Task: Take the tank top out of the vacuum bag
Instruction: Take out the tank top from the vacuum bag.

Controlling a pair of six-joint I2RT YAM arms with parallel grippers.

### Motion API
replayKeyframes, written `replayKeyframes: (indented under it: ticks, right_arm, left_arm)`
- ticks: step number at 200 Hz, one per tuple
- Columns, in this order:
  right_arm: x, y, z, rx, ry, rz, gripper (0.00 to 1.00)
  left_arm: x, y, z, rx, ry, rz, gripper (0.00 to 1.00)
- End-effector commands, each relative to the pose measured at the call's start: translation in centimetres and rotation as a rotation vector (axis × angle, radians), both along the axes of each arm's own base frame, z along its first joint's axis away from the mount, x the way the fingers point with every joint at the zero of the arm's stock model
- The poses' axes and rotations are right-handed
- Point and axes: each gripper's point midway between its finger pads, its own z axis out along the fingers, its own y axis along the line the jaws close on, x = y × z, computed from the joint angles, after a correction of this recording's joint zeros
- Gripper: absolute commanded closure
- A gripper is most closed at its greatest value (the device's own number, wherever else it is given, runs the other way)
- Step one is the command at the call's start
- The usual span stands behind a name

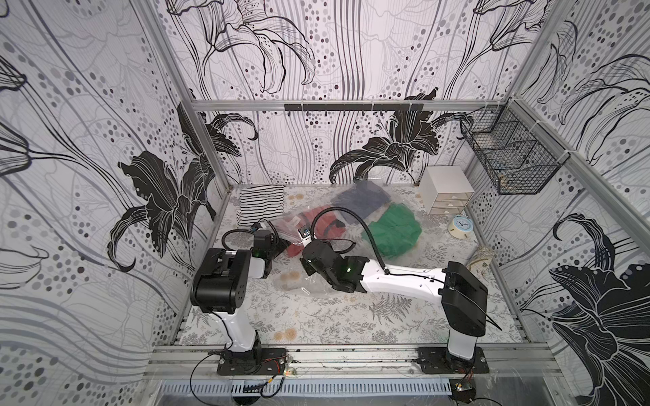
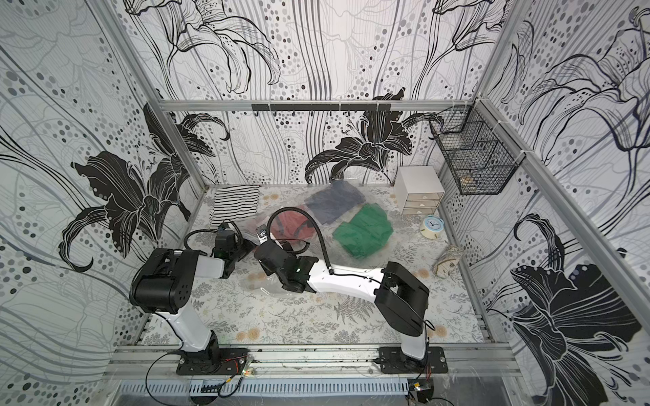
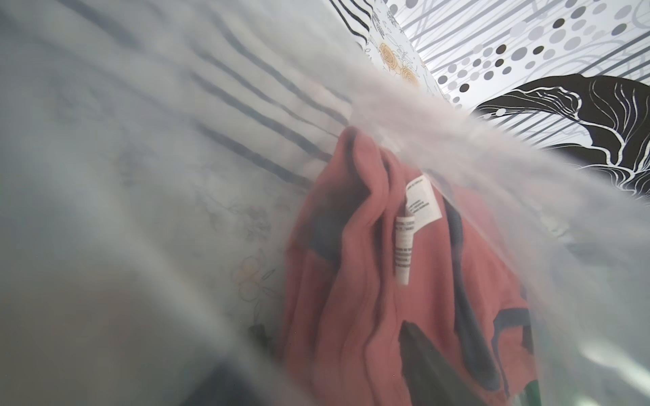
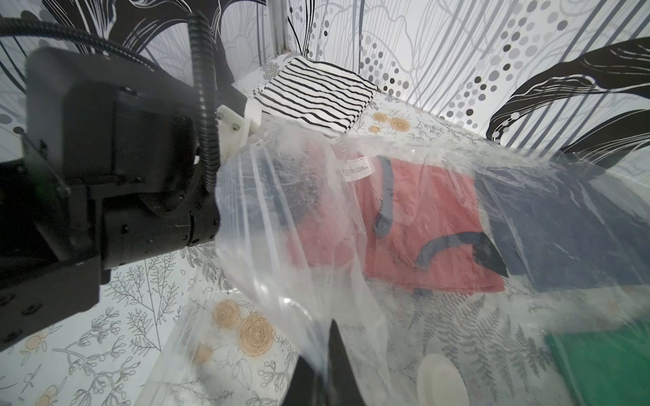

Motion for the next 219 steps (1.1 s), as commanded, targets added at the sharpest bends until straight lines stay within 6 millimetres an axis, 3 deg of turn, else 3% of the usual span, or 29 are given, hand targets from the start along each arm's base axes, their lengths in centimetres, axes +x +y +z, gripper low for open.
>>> replayKeyframes:
  ticks: [1,51,70,96,176,219]
  right_arm:
    - [-0.5,0.2,2.0,0.048,-0.031,0.013,1.00]
    - [-0.3,-0.3,2.0,0.048,-0.037,-0.005,1.00]
    - [-0.1,-1.1,2.0,0.024,-0.055,-0.034,1.00]
    - [0.1,-1.9,1.6,0.009,-0.054,-0.052,1.00]
    - [2.1,-7.6,1.9,-0.030,-0.066,-0.179,1.00]
    - [2.5,-8.4,1.7,-0.040,-0.060,-0.194,1.00]
  left_arm:
    - [0.3,-1.3,-1.4,-0.009,0.032,-0.034,0.39]
    - [1.6,-4.1,-2.2,-0.046,0.011,-0.073,0.58]
    - [1.6,-4.4,-2.2,-0.050,0.011,-0.073,0.84]
    - [1.5,-5.1,-1.6,-0.050,0.003,-0.074,0.99]
    - [3.0,-10.1,-0.5,-0.094,-0.036,-0.158,1.00]
    - [2.8,-10.1,0.8,-0.093,-0.056,-0.154,1.00]
